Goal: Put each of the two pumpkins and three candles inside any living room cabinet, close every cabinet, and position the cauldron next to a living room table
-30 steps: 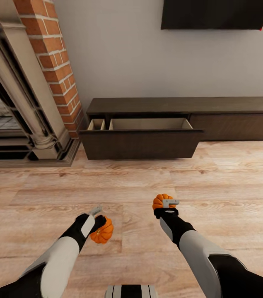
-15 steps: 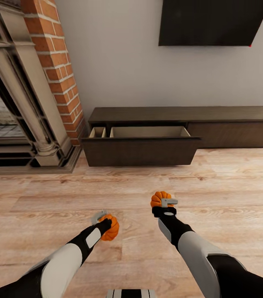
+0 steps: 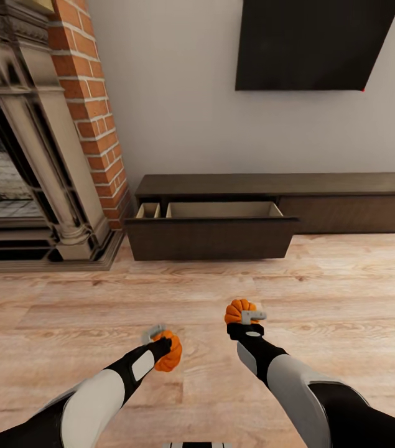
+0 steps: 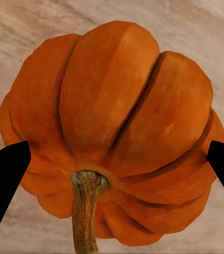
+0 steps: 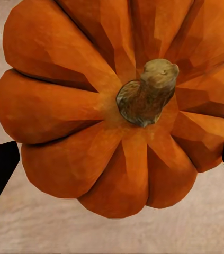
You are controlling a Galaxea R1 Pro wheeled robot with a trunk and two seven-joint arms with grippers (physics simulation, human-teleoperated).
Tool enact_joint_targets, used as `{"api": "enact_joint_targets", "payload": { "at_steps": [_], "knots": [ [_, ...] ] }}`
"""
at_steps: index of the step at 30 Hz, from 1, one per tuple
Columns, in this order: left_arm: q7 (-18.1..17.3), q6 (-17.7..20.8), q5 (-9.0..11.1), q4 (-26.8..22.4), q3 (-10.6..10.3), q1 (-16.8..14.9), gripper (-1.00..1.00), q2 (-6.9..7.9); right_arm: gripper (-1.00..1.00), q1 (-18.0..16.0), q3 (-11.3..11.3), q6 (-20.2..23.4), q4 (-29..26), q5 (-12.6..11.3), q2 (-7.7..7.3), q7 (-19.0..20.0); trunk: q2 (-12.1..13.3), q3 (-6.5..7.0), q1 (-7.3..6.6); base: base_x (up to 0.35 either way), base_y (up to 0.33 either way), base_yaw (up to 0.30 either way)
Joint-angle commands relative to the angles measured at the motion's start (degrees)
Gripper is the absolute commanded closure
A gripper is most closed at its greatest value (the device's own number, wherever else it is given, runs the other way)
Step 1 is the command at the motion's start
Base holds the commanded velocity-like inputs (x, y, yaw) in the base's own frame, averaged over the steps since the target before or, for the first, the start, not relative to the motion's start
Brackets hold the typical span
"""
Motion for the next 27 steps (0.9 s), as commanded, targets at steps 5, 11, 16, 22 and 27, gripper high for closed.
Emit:
{"api": "enact_joint_targets", "payload": {
  "at_steps": [5, 11, 16, 22, 27],
  "knots": [
    [0.24, 0.11, -0.08, -0.03, 0.13, 0.00, 1.00, -0.03, 1.00, -0.03, -0.51, -0.20, 0.15, 0.44, 0.03, -0.06, 0.05, 1.07, -0.14, 0.000, 0.000, 0.000],
    [0.24, 0.10, -0.08, 0.26, 0.13, 0.00, 1.00, -0.03, 1.00, -0.03, -0.51, -0.20, 0.19, 0.44, 0.03, -0.06, 0.14, 2.40, -0.29, 0.000, 0.000, 0.000],
    [0.24, 0.10, -0.08, 0.61, 0.13, 0.00, 1.00, -0.03, 1.00, -0.04, -0.51, -0.20, 0.20, 0.44, 0.03, -0.06, 0.20, 3.50, -0.42, 0.000, 0.000, 0.000],
    [0.24, 0.17, -0.08, 0.82, 0.13, 0.00, 1.00, -0.03, 1.00, -0.04, -0.45, -0.28, 1.68, 0.44, 0.03, -0.06, 0.28, 4.83, -0.58, 0.000, 0.000, 0.000],
    [0.24, 0.20, -0.12, 1.85, 0.13, 0.00, 1.00, -0.03, 1.00, -0.03, -0.50, -0.29, 2.11, 0.44, 0.03, -0.03, 0.35, 5.94, -0.70, 0.000, 0.000, 0.000]
  ]
}}
